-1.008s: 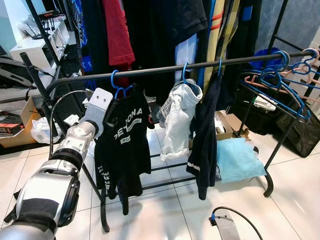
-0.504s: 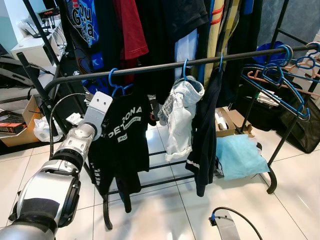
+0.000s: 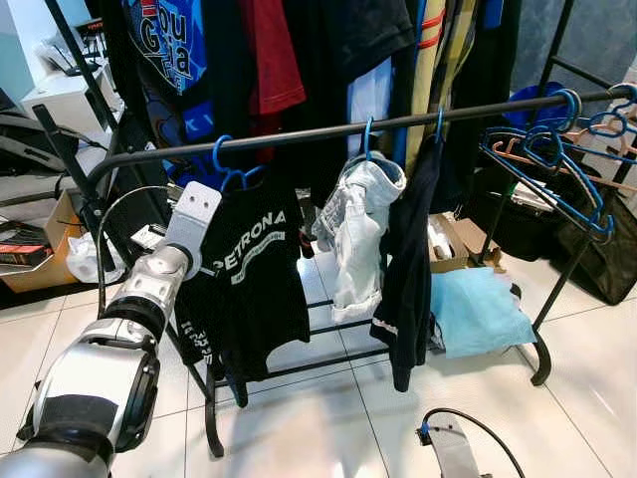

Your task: Hang hanger

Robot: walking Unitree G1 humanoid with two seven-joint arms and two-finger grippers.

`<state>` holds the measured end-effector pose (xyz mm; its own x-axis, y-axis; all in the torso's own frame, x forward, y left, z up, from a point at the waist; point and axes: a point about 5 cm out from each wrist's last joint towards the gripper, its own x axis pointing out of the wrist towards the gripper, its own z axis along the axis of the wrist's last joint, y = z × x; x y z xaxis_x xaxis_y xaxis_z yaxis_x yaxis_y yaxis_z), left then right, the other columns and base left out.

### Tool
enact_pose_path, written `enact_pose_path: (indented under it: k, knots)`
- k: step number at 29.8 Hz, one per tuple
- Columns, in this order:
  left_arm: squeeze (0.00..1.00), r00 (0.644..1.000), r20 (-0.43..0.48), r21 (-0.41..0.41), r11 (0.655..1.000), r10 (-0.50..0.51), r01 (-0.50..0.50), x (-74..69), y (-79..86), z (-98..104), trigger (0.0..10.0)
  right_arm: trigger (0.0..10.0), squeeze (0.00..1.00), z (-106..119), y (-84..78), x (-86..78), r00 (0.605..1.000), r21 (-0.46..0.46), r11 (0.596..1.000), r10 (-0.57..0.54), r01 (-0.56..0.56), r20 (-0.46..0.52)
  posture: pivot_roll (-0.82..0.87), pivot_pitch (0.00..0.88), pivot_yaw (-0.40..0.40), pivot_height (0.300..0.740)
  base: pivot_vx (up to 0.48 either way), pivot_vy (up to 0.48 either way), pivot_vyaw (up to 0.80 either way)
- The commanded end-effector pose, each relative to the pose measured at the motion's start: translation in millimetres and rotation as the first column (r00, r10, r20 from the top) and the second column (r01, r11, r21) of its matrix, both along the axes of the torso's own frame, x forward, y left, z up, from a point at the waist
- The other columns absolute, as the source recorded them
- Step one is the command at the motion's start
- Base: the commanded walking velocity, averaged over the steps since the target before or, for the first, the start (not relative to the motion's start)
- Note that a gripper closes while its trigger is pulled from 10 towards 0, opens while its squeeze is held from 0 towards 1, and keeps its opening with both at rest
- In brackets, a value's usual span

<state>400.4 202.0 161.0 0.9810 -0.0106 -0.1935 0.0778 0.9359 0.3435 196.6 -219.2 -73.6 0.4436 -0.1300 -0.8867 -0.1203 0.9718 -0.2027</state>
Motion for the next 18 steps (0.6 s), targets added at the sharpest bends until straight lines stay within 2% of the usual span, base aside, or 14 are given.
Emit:
enact_pose_path:
  k: [1,5,7,9,12,15,18]
  knots:
    - [0.0,0.998,0.069,-0.068,0.998,0.005,0.0,-0.7,10.2,9,0.0,10.0,0.0,1,0.9,2.8,1.0,-0.002,1.0,0.003,-0.003,0.005,-0.14,0.036,0.075,0.74,0.0,0.0,0.0]
    - [0.0,0.99,0.141,-0.144,0.989,-0.01,0.03,-0.5,14.4,20,0.0,10.0,0.0,3,-0.5,5.3,1.0,-0.008,1.0,0.006,-0.005,0.01,-0.13,0.013,0.066,0.74,0.0,0.0,0.0]
    - [0.0,0.986,0.165,-0.156,0.987,-0.013,0.039,-0.7,16.7,24,0.0,10.0,0.0,3,-0.9,5.9,1.0,-0.01,1.0,0.006,-0.006,0.012,-0.13,0.013,0.066,0.74,0.0,0.0,0.0]
    - [0.0,0.973,0.228,-0.179,0.982,-0.022,0.064,-3.5,25.9,32,0.0,10.0,0.0,5,-1.8,8.3,1.0,-0.014,1.0,0.008,-0.008,0.018,-0.13,0.0,0.057,0.74,0.0,0.0,0.0]
    - [0.0,0.964,0.264,-0.191,0.978,-0.029,0.081,-7.3,33.5,36,0.0,10.0,0.0,6,-2.3,10.3,1.0,-0.017,1.0,0.012,-0.012,0.022,-0.12,0.0,0.054,0.74,0.0,0.0,0.0]
    - [0.0,0.945,0.298,-0.152,0.971,-0.134,0.186,-21.3,37.8,29,0.0,10.0,0.0,8,-3.3,14.0,0.999,-0.026,0.999,0.023,-0.022,0.028,-0.11,0.0,0.047,0.74,0.0,0.0,0.0]
    - [0.0,0.942,0.302,-0.146,0.969,-0.148,0.199,-24.4,38.4,28,0.0,10.0,0.0,9,-3.5,14.6,0.999,-0.028,0.999,0.025,-0.024,0.03,-0.11,0.0,0.047,0.74,0.0,0.0,0.0]
